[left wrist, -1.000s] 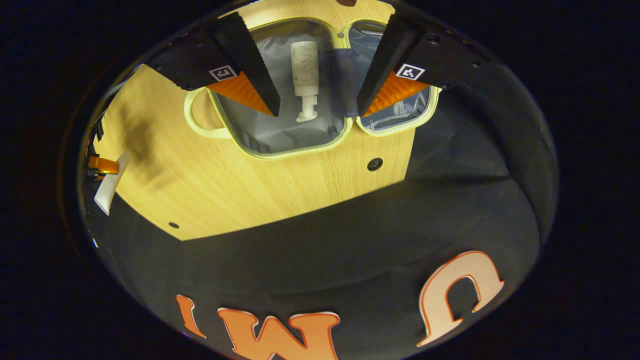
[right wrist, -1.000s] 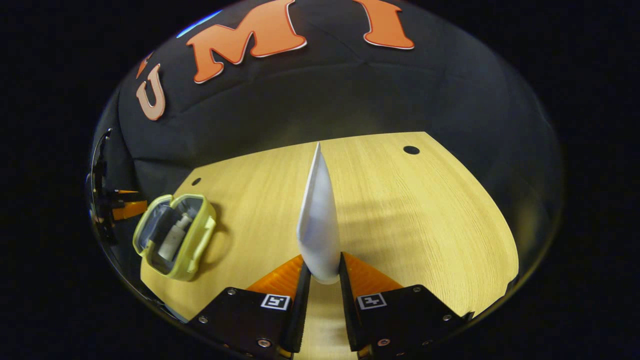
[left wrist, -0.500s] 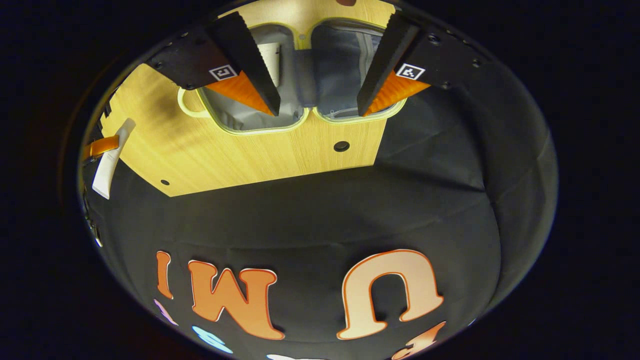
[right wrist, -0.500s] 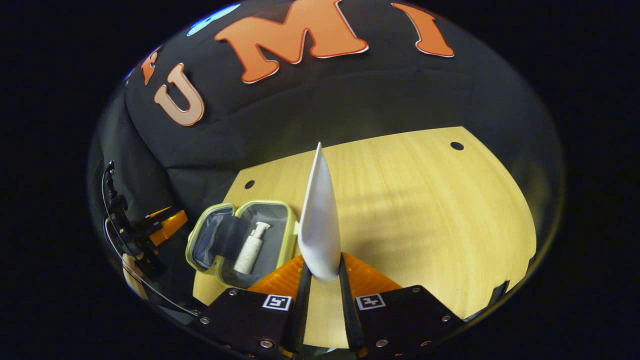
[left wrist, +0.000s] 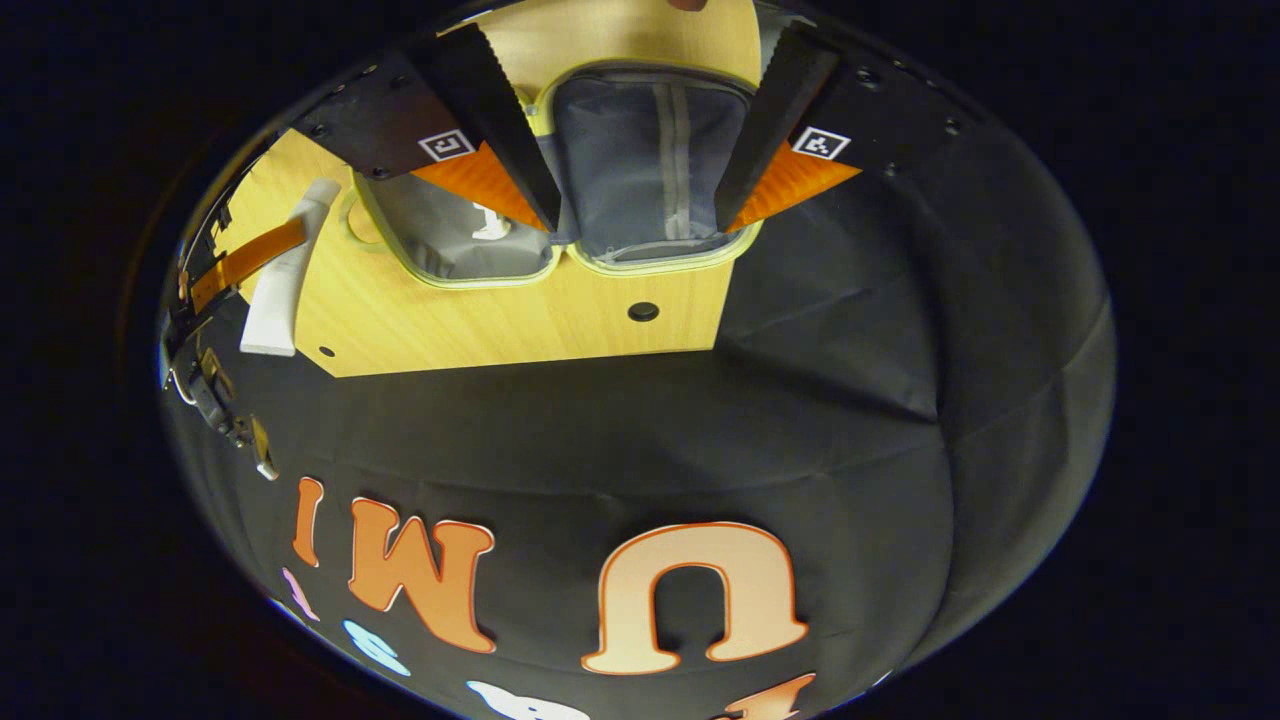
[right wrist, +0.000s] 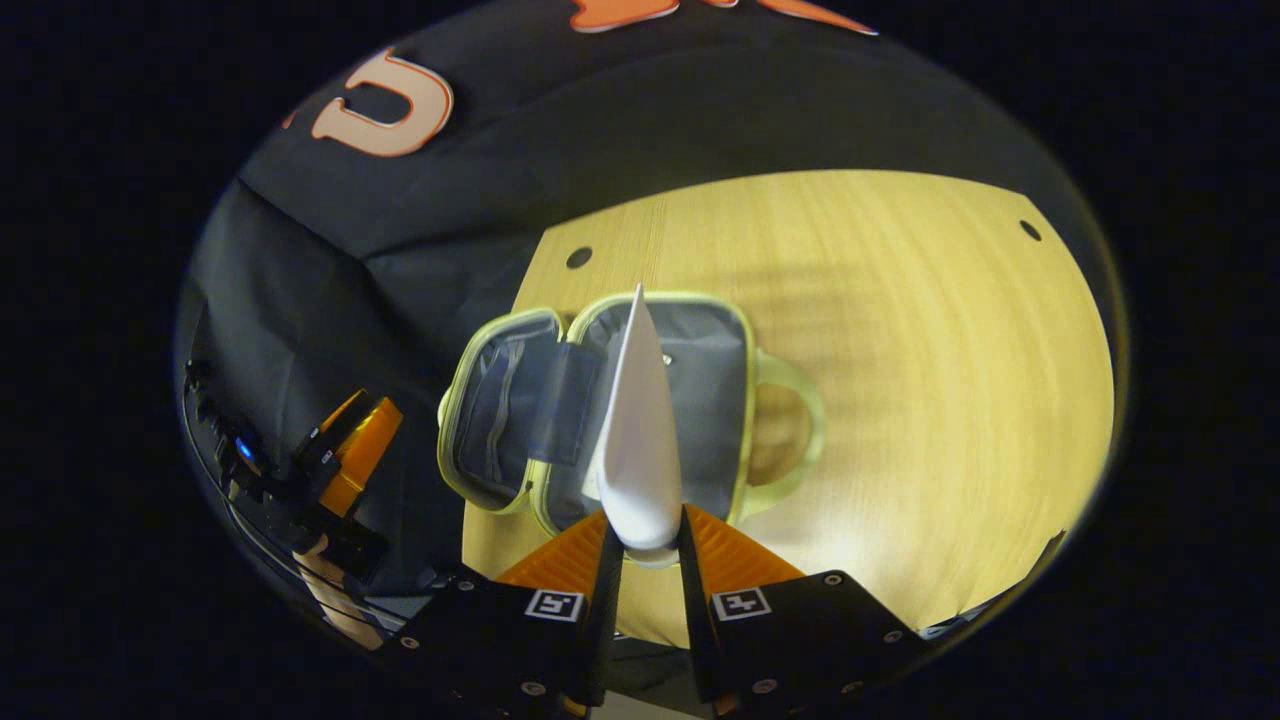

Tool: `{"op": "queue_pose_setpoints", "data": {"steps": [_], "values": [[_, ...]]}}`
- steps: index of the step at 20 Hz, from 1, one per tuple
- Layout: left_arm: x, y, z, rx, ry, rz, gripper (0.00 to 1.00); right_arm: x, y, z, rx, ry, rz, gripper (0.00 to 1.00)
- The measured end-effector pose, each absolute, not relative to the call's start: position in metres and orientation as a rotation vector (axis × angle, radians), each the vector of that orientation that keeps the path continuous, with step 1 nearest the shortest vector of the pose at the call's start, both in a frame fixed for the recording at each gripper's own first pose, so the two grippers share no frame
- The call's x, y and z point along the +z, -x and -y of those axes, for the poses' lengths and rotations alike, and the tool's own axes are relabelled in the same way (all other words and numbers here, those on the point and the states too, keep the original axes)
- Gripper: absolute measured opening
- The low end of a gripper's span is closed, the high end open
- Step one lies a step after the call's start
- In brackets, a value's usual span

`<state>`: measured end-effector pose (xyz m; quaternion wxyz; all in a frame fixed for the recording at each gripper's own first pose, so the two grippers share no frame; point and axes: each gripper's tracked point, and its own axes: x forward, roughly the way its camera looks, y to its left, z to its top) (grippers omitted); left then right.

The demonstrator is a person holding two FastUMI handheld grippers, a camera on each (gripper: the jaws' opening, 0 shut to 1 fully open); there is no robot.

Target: First open the suitcase, pack the skin care products into it, and then close the suitcase.

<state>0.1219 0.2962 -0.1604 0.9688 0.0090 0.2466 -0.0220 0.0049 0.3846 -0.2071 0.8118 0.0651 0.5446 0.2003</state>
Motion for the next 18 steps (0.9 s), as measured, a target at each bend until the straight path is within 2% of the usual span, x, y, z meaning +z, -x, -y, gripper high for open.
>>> {"op": "queue_pose_setpoints", "data": {"steps": [4,9,10,11,13,16,17,18], "values": [[-0.168,-0.107,-0.339,0.0,0.01,-0.516,0.99,-0.252,-0.017,-0.407,0.38,-0.091,-1.305,0.33],[-0.186,-0.097,-0.381,0.058,0.016,-0.555,0.99,-0.307,-0.038,-0.406,0.269,-0.049,-1.392,0.33],[-0.189,-0.094,-0.386,0.068,0.014,-0.559,0.99,-0.316,-0.038,-0.406,0.257,-0.047,-1.412,0.39],[-0.19,-0.092,-0.39,0.075,0.015,-0.562,0.99,-0.323,-0.038,-0.406,0.25,-0.049,-1.437,0.33],[-0.195,-0.089,-0.397,0.089,0.023,-0.569,0.99,-0.328,-0.045,-0.409,0.228,-0.068,-1.43,0.34],[-0.198,-0.082,-0.406,0.103,0.035,-0.577,0.99,-0.326,-0.049,-0.418,0.226,-0.11,-1.422,0.41],[-0.199,-0.082,-0.408,0.107,0.034,-0.579,0.99,-0.32,-0.05,-0.418,0.23,-0.116,-1.409,0.54],[-0.201,-0.082,-0.413,0.116,0.034,-0.578,0.99,-0.314,-0.048,-0.42,0.241,-0.125,-1.392,0.54]]}}
